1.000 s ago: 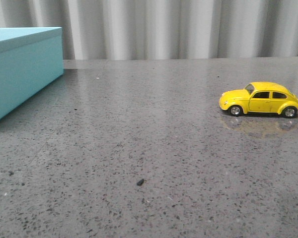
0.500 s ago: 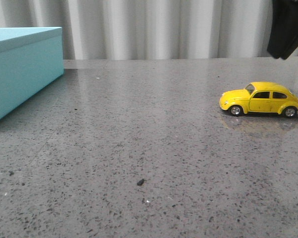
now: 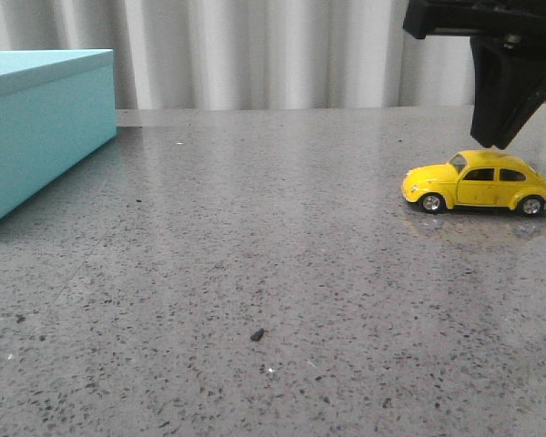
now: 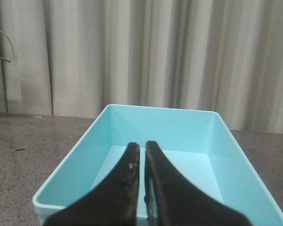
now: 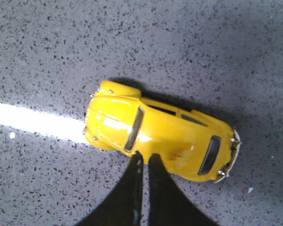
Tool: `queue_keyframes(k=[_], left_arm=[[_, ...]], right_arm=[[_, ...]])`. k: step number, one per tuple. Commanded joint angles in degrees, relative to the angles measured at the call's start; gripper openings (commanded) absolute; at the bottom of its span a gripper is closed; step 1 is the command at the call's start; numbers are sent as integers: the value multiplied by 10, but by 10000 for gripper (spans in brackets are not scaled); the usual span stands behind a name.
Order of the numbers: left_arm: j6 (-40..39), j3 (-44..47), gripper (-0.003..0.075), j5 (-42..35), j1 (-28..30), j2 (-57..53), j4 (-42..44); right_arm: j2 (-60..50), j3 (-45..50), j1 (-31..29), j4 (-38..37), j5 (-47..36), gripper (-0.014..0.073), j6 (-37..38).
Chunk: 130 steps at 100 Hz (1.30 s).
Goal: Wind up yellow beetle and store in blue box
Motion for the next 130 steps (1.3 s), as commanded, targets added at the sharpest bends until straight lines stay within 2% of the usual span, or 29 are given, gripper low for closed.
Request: queue_keyframes(k=[1, 97, 130], left_arm=[[-2, -20, -21, -42, 0, 10, 1], [-2, -20, -21, -42, 0, 10, 1], [-2, -20, -21, -42, 0, 10, 1]], right_arm=[[-16, -20, 0, -4, -18, -61, -2], [4, -21, -1, -17, -32, -61, 2], [12, -19, -4, -60, -15, -61, 23]])
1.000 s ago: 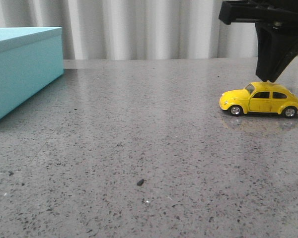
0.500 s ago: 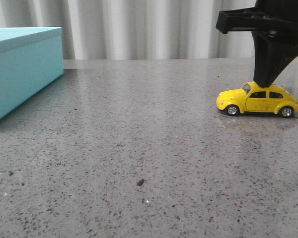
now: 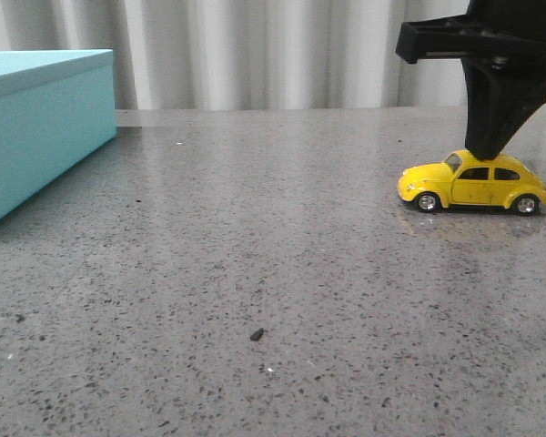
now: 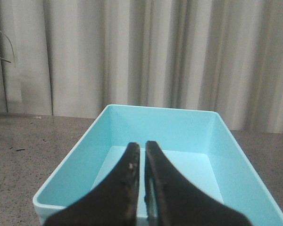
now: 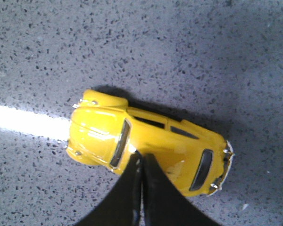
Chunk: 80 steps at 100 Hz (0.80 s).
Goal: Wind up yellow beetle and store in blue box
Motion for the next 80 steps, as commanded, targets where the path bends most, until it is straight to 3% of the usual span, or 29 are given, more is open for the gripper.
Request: queue_keyframes(k=[1, 25, 80], left_arm=[[-2, -20, -21, -42, 0, 10, -1], [-2, -20, -21, -42, 0, 10, -1], [-2, -20, -21, -42, 0, 10, -1]], right_arm=[[-15, -15, -4, -36, -1, -61, 13], [-15, -14, -17, -46, 25, -61, 14], [-15, -14, -107, -89, 79, -61, 14]])
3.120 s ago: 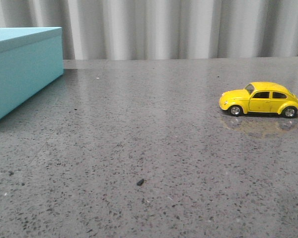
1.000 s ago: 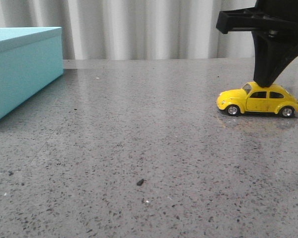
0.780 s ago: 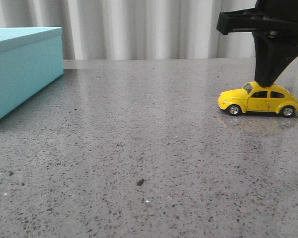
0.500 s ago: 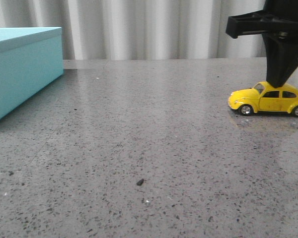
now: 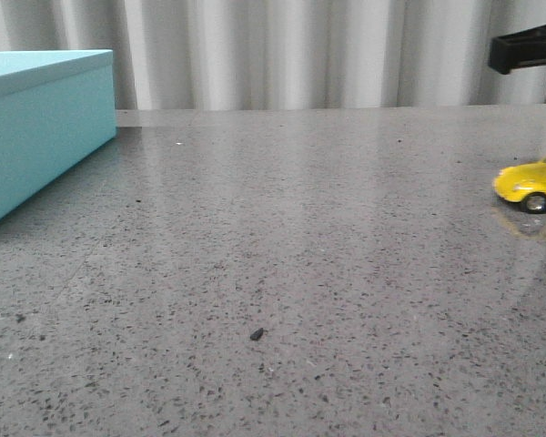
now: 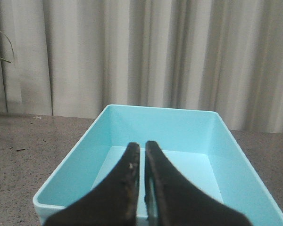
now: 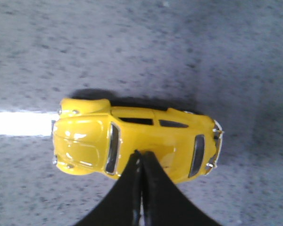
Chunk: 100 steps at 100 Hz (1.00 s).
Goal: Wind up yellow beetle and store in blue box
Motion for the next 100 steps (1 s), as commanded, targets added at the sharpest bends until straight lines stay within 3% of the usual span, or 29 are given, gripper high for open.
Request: queue_keyframes(k=[1, 35, 70, 100], left_arm=[[-2, -20, -21, -42, 0, 10, -1], [-2, -20, -21, -42, 0, 10, -1], [-4, -20, -21, -54, 0, 10, -3], [-4, -20, -21, -56, 0, 10, -3]], right_arm=[[-15, -11, -17, -28, 10, -61, 1], [-18, -11, -43, -34, 1, -61, 1], [-128, -12, -39, 21, -62, -61, 1], [-183, -12, -17, 32, -62, -61, 1]])
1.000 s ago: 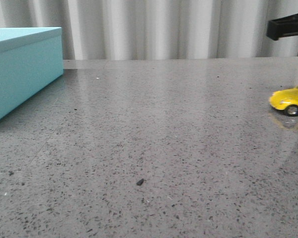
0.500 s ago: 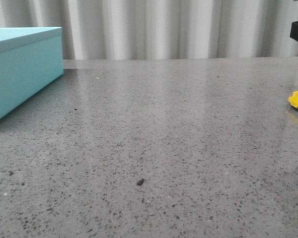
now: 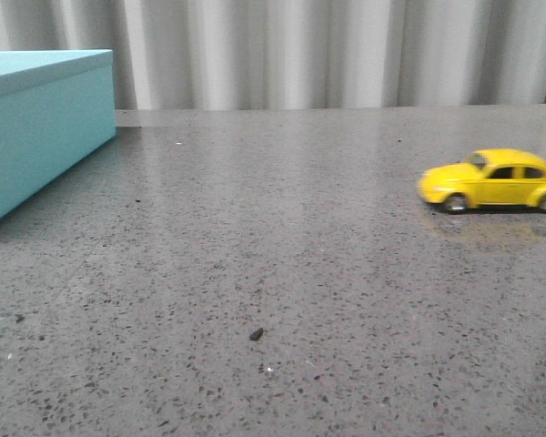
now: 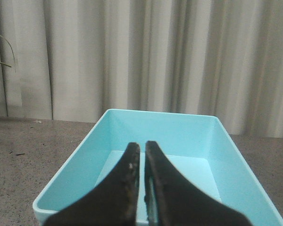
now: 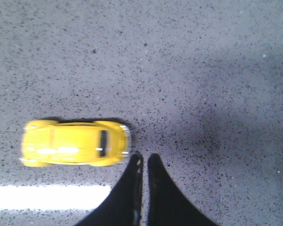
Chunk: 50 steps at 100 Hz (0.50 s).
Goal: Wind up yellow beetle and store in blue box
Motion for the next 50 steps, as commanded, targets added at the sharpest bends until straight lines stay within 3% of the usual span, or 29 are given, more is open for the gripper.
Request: queue_keyframes(k=[1, 50], left_arm=[[-4, -20, -21, -48, 0, 10, -3], [-4, -22, -21, -50, 0, 10, -3]], right_arm=[[-28, -15, 8, 1, -21, -61, 1], [-36, -15, 53, 28, -57, -61, 1]])
